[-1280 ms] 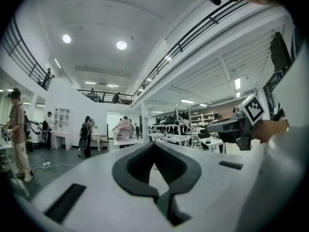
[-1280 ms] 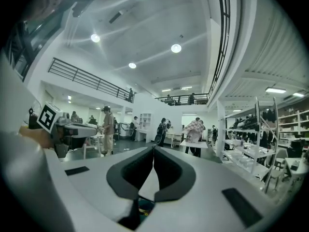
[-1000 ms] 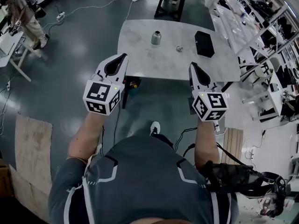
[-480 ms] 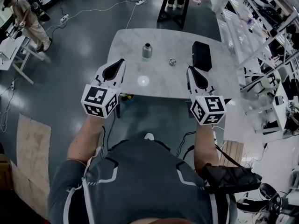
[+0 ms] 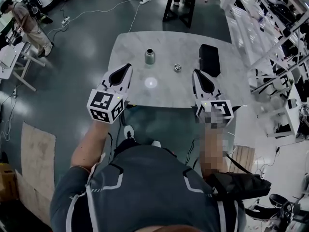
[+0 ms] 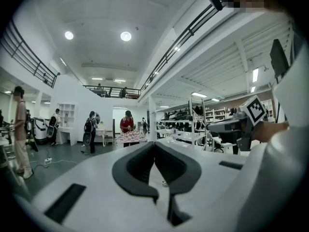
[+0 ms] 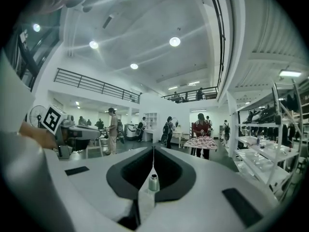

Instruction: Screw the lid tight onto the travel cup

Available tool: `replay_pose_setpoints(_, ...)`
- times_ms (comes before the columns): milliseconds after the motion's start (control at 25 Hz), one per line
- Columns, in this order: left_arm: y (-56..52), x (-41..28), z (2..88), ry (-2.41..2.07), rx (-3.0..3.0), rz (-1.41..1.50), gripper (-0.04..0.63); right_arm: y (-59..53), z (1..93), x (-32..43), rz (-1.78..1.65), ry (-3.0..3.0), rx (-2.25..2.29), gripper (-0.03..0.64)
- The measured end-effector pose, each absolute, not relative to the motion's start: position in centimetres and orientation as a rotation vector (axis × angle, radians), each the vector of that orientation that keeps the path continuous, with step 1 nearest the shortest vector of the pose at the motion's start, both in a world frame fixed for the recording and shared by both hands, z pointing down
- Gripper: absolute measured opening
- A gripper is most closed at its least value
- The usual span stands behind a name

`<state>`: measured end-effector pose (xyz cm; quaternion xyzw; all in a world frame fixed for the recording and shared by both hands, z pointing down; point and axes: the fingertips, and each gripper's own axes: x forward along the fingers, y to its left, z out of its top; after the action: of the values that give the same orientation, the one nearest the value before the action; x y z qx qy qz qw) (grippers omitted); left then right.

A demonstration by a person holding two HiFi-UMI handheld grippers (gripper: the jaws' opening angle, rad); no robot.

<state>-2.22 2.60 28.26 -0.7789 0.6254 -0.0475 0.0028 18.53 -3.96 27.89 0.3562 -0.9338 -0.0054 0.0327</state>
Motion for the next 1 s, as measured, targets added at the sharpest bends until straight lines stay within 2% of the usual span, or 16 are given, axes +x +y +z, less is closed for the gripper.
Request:
replay_pose_setpoints(360, -4.5, -7.5, 26.8, 1.825, -2.509, -0.161, 0.017, -9.5, 26.2, 13.9, -0.011, -2.78, 1.23, 0.032)
replay_pose_setpoints(480, -6.1, -9.4, 27.3, 1.778, -2.551, -0.15, 0.095, -10.6, 26.8, 12.1, -0.005, -2.76, 1.271, 0.034)
replay_pose_setpoints(600, -7.6, -11.1, 27.7, 1.74, -2.582, -0.148, 0.11, -11.8, 27.3, 10.5, 0.006, -2.727, 1.295, 0.046)
replay_pose_setpoints(720, -8.9, -12.8, 27.9, 1.707, -2.61, -0.13, 0.153, -12.9, 27.4, 8.7, 0.022, -2.702, 1.315, 0.155)
replay_pose_setpoints(840, -9.8, -14.2, 28.9, 1.652, -2.652, -0.138, 0.204, -13.3, 28.1, 6.9, 0.015, -2.671, 1.331, 0.155)
replay_pose_setpoints(1000, -10.8, -15.1, 29.8, 1.567, -2.724, -0.144, 0.306, -14.0, 28.3, 5.6, 0.023, -2.646, 1.361, 0.21)
